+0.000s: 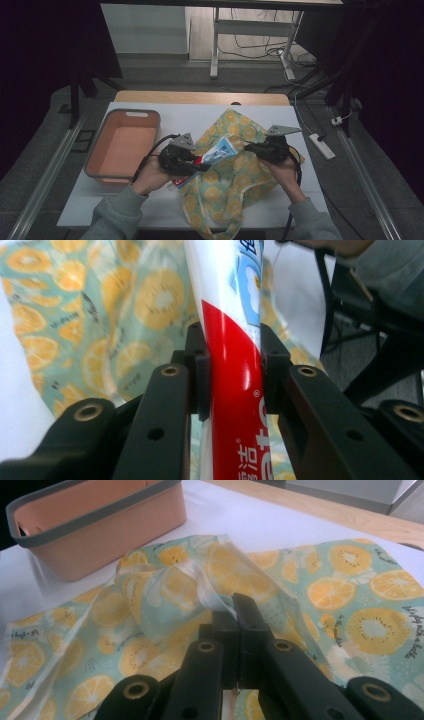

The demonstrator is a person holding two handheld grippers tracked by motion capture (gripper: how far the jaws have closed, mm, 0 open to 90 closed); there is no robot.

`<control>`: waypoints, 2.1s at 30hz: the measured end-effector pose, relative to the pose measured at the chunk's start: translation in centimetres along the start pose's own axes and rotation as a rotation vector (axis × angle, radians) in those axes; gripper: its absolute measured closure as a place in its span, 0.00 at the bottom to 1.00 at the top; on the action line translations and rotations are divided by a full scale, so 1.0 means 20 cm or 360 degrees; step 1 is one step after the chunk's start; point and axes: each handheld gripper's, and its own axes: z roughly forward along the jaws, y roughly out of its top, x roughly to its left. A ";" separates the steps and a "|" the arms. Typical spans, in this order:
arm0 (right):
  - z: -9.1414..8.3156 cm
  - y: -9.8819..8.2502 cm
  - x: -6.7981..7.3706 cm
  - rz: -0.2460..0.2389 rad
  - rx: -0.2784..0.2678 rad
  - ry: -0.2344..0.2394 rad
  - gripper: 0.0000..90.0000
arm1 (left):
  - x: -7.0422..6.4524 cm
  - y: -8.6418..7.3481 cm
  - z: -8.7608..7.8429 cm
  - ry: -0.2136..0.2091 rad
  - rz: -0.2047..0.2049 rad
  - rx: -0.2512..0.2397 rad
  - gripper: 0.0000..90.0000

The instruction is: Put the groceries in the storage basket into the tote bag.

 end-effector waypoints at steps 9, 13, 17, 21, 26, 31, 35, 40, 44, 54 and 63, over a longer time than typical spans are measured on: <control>-0.05 0.03 0.01 0.0012 -0.0072 0.0020 0.99 | -0.03 -0.06 0.12 0.0041 0.0013 0.0197 0.81; -0.05 0.03 0.01 0.0006 -0.0081 0.0030 0.99 | -0.02 -0.07 0.16 0.0017 -0.0012 0.0250 0.81; -0.05 0.04 0.02 0.0004 -0.0086 0.0029 0.99 | 0.00 -0.09 0.17 0.0039 -0.0022 0.0283 0.81; -0.05 0.03 0.01 0.0010 -0.0087 0.0030 0.99 | 0.01 -0.10 0.18 0.0051 -0.0034 0.0305 0.81; -0.06 0.04 0.02 0.0012 -0.0103 0.0020 0.99 | 0.00 -0.10 0.22 0.0055 -0.0030 0.0366 0.81; -0.07 0.05 0.03 0.0034 -0.0139 0.0055 0.99 | -0.03 -0.08 0.27 0.0103 -0.0030 0.0430 0.81; -0.08 0.06 0.05 0.0039 -0.0164 0.0093 0.99 | -0.03 -0.07 0.29 0.0141 -0.0034 0.0475 0.81; -0.06 0.06 0.07 0.0039 -0.0159 0.0142 0.99 | -0.03 -0.04 0.32 0.0121 -0.0030 0.0456 0.81; -0.04 0.07 0.09 0.0039 -0.0151 0.0166 0.99 | -0.05 0.02 0.38 0.0109 -0.0017 0.0445 0.81; -0.04 0.07 0.11 0.0036 -0.0164 0.0198 0.99 | 0.01 0.13 0.52 0.0109 -0.0075 0.0372 0.81; -0.03 0.07 0.10 0.0059 -0.0165 0.0180 0.99 | 0.05 0.15 0.64 0.0141 -0.0225 0.0242 0.80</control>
